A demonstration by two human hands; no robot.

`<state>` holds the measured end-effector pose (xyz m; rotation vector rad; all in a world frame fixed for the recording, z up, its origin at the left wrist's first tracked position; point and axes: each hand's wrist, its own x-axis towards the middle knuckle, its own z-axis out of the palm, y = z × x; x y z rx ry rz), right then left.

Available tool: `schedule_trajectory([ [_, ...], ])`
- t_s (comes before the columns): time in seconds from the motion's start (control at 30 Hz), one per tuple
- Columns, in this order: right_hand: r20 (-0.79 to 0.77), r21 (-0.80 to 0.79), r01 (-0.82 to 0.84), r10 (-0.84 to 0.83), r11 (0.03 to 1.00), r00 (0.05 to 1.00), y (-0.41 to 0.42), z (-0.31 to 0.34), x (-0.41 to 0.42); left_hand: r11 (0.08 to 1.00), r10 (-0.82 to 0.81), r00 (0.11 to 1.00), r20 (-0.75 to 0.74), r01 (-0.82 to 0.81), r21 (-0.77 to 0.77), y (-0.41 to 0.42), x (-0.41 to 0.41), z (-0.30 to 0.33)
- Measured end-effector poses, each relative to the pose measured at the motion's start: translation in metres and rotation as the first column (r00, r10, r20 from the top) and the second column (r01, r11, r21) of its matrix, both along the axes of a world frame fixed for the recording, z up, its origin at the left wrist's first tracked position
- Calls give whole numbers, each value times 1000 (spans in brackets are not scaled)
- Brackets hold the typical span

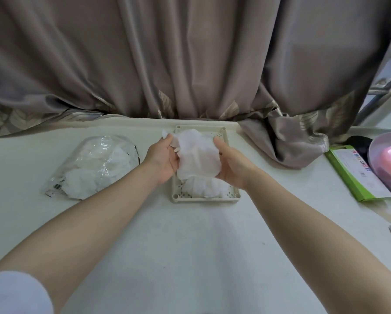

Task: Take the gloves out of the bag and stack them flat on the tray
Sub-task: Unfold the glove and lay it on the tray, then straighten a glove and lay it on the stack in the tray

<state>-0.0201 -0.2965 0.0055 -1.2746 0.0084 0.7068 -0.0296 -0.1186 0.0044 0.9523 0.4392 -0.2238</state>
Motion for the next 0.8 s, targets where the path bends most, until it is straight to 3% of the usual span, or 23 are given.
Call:
schedule_trajectory([
  [0.1, 111, -56, 56, -50, 997, 993, -3, 5, 7, 1000, 22, 1000, -3, -22, 12, 5, 2, -2],
  [0.2, 143, -50, 35, -28, 998, 989, -8, 12, 12, 973, -150, 984, -99, 164, 164, 12, -5, -2],
  [0.27, 151, -100, 0, 15, 995, 988, -11, 18, 14, 823, -336, 914, -226, 401, 402, 13, -11, -4],
  [0.33, 112, -141, -67, 83, 988, 990, -13, 24, 13, 606, -400, 880, -256, 464, 646, 13, -10, -6],
  [0.37, 75, -141, -115, 127, 983, 989, -14, 27, 13, 567, -396, 898, -194, 405, 717, 11, -8, -5],
  [0.43, 4, -142, -244, 247, 959, 969, -17, 33, 11, 645, -425, 905, 30, 279, 711, 6, -5, 8],
  [0.5, -33, -181, -370, 370, 911, 928, -20, 38, 10, 709, -541, 818, 195, 319, 629, 0, -3, 19],
  [0.57, -38, -226, -426, 429, 876, 903, -21, 44, 10, 585, -715, 675, 182, 436, 684, -6, -3, 29],
  [0.6, -35, -251, -436, 442, 864, 897, -22, 46, 11, 466, -778, 619, 106, 454, 759, -8, -3, 31],
  [0.67, -25, -299, -437, 451, 848, 892, -25, 48, 14, 253, -799, 599, -48, 407, 877, -11, -3, 30],
  [0.7, -23, -326, -421, 438, 847, 899, -29, 48, 16, 240, -774, 630, -66, 389, 890, -11, -2, 28],
  [0.73, -23, -353, -391, 409, 850, 912, -32, 47, 18, 292, -744, 667, -51, 392, 872, -10, -2, 26],
  [0.8, -23, -375, -314, 329, 872, 944, -39, 47, 18, 509, -665, 746, 30, 424, 749, -7, -3, 24],
])
